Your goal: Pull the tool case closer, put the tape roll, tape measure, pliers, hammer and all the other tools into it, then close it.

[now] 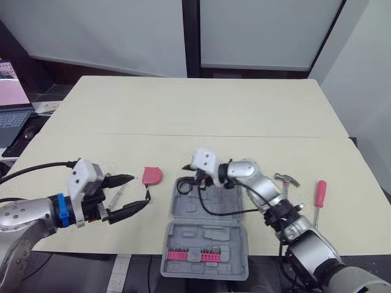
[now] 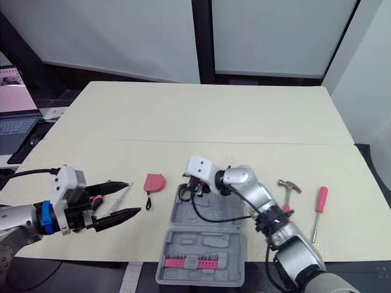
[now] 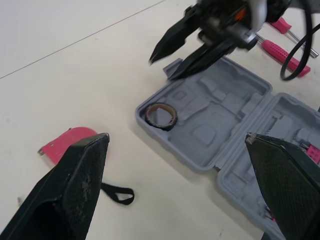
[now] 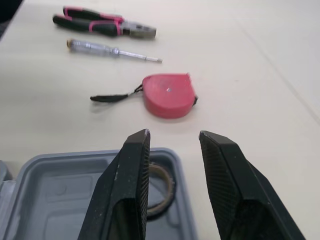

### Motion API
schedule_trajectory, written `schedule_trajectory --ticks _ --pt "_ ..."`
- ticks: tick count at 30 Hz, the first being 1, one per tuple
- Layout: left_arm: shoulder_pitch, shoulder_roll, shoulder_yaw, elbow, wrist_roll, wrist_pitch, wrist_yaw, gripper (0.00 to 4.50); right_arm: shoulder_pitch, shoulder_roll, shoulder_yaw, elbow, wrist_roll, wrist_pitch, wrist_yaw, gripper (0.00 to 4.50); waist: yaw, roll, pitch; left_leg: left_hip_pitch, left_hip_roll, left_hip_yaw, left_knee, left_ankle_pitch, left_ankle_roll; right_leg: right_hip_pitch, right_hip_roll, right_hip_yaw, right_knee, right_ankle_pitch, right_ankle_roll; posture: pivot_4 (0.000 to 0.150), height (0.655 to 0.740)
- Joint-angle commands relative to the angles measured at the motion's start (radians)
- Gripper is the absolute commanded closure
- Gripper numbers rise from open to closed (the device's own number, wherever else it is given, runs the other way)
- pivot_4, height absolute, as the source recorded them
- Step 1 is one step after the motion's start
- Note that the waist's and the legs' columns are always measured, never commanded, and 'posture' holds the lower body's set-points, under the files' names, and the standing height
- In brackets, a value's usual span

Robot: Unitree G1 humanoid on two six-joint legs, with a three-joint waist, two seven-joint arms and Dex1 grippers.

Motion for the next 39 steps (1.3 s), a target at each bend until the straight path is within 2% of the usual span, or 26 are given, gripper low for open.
schedule_trajectory --ticks 1,5,8,9,15,21,24,27,31,39 --pt "-0.044 0.061 0.091 0.125 0.008 -0.033 -0.052 0.0 0.043 -0.153 -0.139 -0.158 0.14 0.062 0.125 2.03 0.005 0.0 0.001 0.0 0.0 0.0 0.0 0.0 0.0 0.0 0.0 0.0 -0.001 0.0 0.0 0.15 0.74" --pt "-0.081 0.121 0.14 0.28 0.016 -0.051 -0.105 0.0 0.116 -0.343 -0.257 -0.236 0.268 0.094 0.252 1.16 0.012 0.0 0.003 -0.002 -0.001 0.001 -0.001 0.0 0.0 0.001 -0.001 -0.001 -0.005 0.0 0.0 0.15 0.74" --pt "-0.089 0.181 0.18 0.481 0.075 -0.118 -0.154 0.0 0.212 -0.511 -0.391 -0.161 0.293 0.018 0.321 0.2 0.012 0.0 0.003 -0.001 0.0 0.001 -0.006 0.0 0.0 0.001 0.0 -0.001 -0.009 0.0 0.0 0.15 0.74" --pt "-0.089 0.199 0.193 0.55 0.092 -0.141 -0.165 0.0 0.235 -0.554 -0.433 -0.118 0.292 -0.002 0.315 0.04 0.013 0.0 0.003 -0.001 0.0 0.001 -0.008 0.0 0.0 0.001 0.0 -0.001 -0.011 0.0 0.0 0.15 0.74" --pt "-0.118 0.262 0.227 0.849 0.163 -0.258 -0.205 0.0 0.322 -0.693 -0.589 0.113 0.274 -0.131 0.276 0.04 -0.004 0.0 0.003 0.0 0.0 0.006 -0.012 0.0 0.001 -0.001 -0.001 -0.001 -0.013 0.0 0.0 0.15 0.74" --pt "-0.183 0.284 0.205 1.03 0.207 -0.345 -0.2 0.0 0.323 -0.765 -0.664 0.445 0.239 -0.307 0.213 0.04 -0.004 0.0 0.004 0.002 0.0 0.008 -0.012 0.0 0.001 0.0 -0.001 0.0 -0.012 0.001 0.001 0.15 0.74" --pt "-0.213 0.288 0.19 1.081 0.223 -0.376 -0.207 0.0 0.309 -0.783 -0.669 0.555 0.23 -0.369 0.214 0.04 -0.005 0.0 0.004 0.002 0.0 0.009 -0.012 0.0 0.0 0.0 -0.001 0.0 -0.011 0.001 0.001 0.15 0.74" --pt "-0.224 0.274 0.194 1.067 0.221 -0.38 -0.195 0.0 0.289 -0.775 -0.647 0.564 0.229 -0.387 0.211 0.04 -0.008 0.001 0.004 0.003 0.0 0.011 -0.012 0.0 0.0 0.0 -0.001 0.001 -0.01 0.001 0.001 0.15 0.74" --pt "-0.142 0.222 0.234 0.902 0.188 -0.323 -0.181 0.0 0.277 -0.734 -0.606 0.447 0.25 -0.315 0.213 0.04 -0.019 0.001 0.004 0.005 0.001 0.011 -0.012 0.0 0.0 0.0 -0.001 0.003 -0.009 0.001 0.001 0.15 0.74" --pt "0.123 0.033 0.371 0.325 0.058 -0.062 -0.067 0.0 0.234 -0.571 -0.456 0.015 0.318 -0.083 0.195 0.04 -0.024 0.001 0.004 0.004 0.003 0.008 -0.011 0.0 0.0 0.001 -0.001 0.005 -0.008 0.001 0.001 0.15 0.74"
